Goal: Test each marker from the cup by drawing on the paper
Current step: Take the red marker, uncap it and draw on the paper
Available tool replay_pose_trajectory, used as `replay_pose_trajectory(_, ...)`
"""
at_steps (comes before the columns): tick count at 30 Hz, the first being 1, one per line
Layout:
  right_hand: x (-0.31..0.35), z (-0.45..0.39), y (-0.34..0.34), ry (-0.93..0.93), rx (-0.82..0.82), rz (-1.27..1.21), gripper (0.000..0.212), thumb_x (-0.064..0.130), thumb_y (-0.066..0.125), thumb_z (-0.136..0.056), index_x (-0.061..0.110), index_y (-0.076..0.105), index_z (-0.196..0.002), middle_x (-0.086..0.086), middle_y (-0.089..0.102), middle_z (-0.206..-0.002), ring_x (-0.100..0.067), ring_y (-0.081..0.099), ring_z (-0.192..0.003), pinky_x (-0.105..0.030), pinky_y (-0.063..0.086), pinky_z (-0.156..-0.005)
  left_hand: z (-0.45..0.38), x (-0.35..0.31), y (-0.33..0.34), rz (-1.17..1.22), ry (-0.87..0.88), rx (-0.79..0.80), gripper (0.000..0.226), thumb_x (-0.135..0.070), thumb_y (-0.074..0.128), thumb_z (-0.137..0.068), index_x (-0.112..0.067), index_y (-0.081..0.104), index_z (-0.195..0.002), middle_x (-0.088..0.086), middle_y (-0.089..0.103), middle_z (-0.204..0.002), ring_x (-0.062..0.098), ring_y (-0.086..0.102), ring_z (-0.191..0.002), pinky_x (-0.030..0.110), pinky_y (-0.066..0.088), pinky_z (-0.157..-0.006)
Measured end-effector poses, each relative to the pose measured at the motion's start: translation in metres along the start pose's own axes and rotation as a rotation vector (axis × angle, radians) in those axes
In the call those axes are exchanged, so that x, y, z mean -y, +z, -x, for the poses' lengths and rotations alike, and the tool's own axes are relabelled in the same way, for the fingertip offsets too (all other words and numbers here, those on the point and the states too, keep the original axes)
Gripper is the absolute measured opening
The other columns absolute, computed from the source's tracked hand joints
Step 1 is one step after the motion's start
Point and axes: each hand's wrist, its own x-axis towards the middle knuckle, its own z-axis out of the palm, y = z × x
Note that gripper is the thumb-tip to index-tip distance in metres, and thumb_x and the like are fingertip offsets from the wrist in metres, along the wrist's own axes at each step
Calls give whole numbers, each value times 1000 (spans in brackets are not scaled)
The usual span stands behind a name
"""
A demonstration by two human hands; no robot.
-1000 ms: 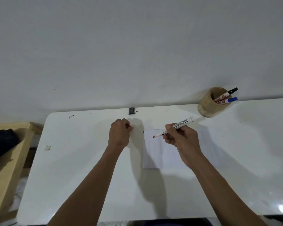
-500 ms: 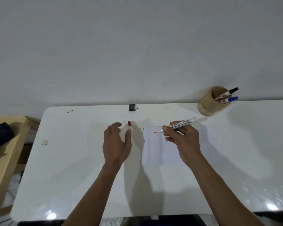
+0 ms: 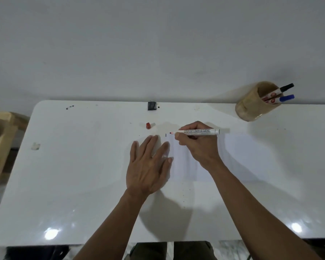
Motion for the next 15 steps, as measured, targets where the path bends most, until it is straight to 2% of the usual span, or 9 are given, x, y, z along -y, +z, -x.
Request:
replay_pose_trajectory(3, -8, -11, 4, -54, 15, 80, 21, 5, 87, -76, -3, 67, -77, -19, 76, -79, -34, 74, -71, -49, 60, -66, -1, 1, 1, -5, 9, -24, 47, -51, 37, -99, -29, 54, -137, 6, 48, -151, 25, 36, -145, 52, 20, -120)
replay_pose_trajectory(9, -27, -24, 6, -101, 25, 138, 25, 13, 86, -75, 0, 64, -72, -15, 76, -75, -41, 75, -75, -58, 59, -63, -3, 4, 7, 0, 18, -82, 45, -50, 45, -97, -28, 57, -135, 6, 50, -149, 26, 39, -143, 54, 25, -118)
replay_pose_trajectory(15, -33, -26, 6, -130, 29, 149, 29, 23, 86, -73, 2, 65, -72, -13, 76, -76, -40, 75, -75, -58, 58, -62, -2, 5, 9, 2, 28, -138, 45, -49, 49, -95, -27, 60, -132, 8, 52, -148, 27, 42, -142, 56, 27, -116)
